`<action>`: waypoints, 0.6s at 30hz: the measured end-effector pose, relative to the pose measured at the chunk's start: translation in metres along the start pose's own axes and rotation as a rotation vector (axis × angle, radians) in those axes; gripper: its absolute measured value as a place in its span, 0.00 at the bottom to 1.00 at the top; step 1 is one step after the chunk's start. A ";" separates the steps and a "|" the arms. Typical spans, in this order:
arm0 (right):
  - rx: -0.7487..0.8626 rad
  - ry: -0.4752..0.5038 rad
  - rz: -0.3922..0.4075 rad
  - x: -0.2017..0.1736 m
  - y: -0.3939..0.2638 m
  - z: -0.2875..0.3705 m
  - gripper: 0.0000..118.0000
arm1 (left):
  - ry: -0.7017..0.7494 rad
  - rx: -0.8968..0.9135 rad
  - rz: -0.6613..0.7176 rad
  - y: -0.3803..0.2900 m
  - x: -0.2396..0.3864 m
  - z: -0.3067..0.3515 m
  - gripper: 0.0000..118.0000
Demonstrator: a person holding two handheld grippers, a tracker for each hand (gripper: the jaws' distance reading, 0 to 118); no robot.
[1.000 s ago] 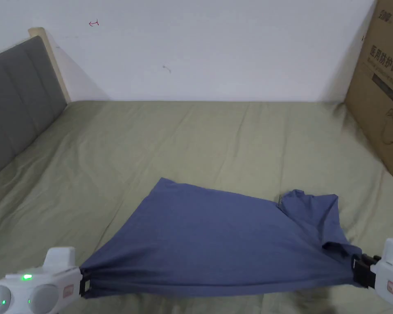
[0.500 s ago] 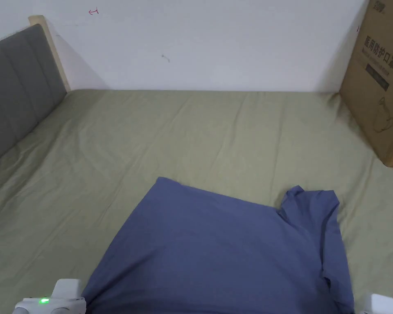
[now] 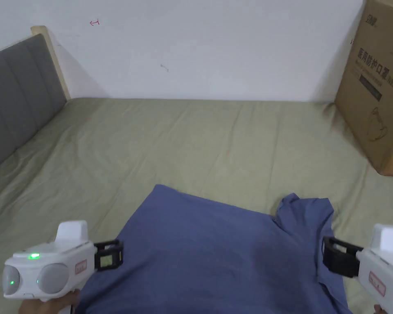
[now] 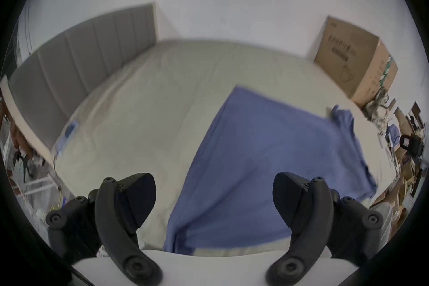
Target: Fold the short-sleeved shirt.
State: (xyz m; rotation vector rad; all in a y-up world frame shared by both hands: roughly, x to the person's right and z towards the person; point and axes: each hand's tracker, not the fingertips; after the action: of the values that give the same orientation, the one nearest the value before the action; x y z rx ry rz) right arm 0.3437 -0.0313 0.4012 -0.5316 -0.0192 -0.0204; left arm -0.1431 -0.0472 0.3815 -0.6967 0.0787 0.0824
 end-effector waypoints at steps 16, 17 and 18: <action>0.300 -0.100 0.053 -0.016 0.043 0.036 0.00 | -0.053 0.452 -0.027 0.044 0.074 0.049 0.00; 0.295 -0.104 0.052 -0.015 0.043 0.033 0.00 | -0.060 0.440 -0.024 0.045 0.074 0.042 0.00; 0.291 -0.103 0.050 -0.014 0.042 0.030 0.00 | -0.059 0.430 -0.026 0.044 0.077 0.038 0.00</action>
State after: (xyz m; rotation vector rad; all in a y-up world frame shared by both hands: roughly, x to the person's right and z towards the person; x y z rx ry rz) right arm 0.3302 0.0205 0.4050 -0.2411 -0.1080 0.0578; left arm -0.0696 0.0148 0.3743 -0.2652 0.0294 0.0583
